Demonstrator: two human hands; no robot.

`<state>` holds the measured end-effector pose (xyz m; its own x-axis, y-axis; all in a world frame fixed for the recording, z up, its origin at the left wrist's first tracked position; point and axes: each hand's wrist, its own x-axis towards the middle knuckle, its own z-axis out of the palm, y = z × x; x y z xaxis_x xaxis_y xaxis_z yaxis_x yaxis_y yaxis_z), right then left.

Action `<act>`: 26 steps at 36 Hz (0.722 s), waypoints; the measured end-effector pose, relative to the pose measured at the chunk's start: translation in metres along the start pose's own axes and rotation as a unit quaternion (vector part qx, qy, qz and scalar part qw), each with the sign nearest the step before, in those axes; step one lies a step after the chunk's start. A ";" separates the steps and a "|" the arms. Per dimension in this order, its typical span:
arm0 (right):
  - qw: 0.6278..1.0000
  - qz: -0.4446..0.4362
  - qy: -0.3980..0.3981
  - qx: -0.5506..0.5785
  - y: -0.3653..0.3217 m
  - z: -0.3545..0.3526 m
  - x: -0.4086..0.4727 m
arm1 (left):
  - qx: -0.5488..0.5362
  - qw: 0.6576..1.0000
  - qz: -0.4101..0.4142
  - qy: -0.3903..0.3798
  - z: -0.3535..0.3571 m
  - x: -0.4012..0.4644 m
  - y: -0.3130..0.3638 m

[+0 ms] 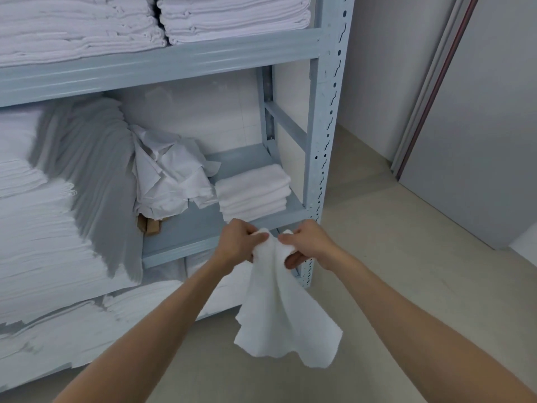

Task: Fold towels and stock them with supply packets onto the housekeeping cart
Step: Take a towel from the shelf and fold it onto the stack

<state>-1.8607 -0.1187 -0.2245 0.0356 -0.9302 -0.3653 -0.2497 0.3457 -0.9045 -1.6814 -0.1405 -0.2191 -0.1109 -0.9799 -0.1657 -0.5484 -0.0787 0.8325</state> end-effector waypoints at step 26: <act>0.928 -0.173 0.173 -0.282 0.009 -0.002 0.008 | 0.000 0.989 0.076 -0.125 -0.003 -0.005 0.028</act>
<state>-1.8642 -0.1230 -0.2353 -0.0800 -0.9912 0.1051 -0.7514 -0.0093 -0.6598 -1.6937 -0.1387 -0.1938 -0.3944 -0.9042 -0.1641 -0.5091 0.0663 0.8581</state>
